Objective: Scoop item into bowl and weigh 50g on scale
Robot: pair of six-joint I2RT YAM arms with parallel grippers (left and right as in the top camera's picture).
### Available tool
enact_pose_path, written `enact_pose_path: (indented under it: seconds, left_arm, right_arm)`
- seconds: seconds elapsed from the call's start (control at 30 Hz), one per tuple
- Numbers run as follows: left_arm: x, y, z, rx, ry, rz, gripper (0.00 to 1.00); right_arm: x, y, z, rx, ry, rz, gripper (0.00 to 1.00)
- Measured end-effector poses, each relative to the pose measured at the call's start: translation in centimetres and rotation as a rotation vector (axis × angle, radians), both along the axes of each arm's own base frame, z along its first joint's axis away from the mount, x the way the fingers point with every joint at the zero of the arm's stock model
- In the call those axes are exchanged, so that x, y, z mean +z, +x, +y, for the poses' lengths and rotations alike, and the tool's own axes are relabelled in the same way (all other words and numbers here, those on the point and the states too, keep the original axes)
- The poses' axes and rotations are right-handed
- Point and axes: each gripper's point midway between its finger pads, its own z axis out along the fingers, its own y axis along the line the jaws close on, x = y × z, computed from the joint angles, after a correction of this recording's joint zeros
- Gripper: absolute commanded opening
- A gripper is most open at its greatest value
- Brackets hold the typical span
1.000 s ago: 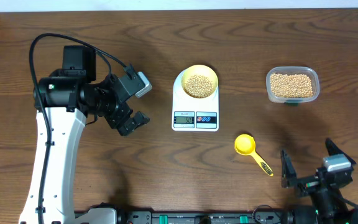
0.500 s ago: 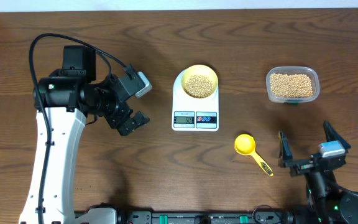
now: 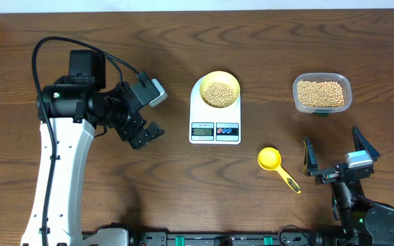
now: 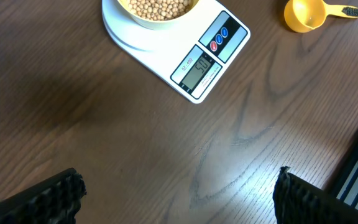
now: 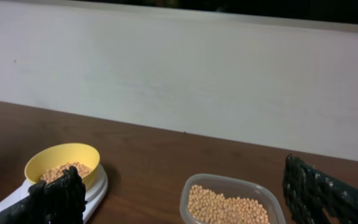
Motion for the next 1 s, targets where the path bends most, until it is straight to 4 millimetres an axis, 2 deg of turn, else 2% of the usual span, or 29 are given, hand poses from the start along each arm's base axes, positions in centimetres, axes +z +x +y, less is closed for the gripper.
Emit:
enact_pose_path:
  seconds: [0.4, 0.6, 0.83, 1.0]
  left_arm:
    - [0.0, 0.0, 0.0, 0.000, 0.000, 0.000, 0.99]
    - [0.0, 0.0, 0.0, 0.000, 0.000, 0.000, 1.00]
    - [0.0, 0.0, 0.0, 0.000, 0.000, 0.000, 0.99]
    - [0.0, 0.0, 0.0, 0.000, 0.000, 0.000, 0.99]
  right_arm:
    - [-1.2, 0.9, 0.0, 0.001, -0.003, -0.064, 0.99]
    - [-2.6, 1.3, 0.0, 0.003, -0.002, -0.046, 0.99]
    - [-2.8, 1.3, 0.0, 0.003, -0.002, -0.045, 0.99]
    - [-4.1, 1.6, 0.0, 0.003, -0.001, -0.020, 0.99]
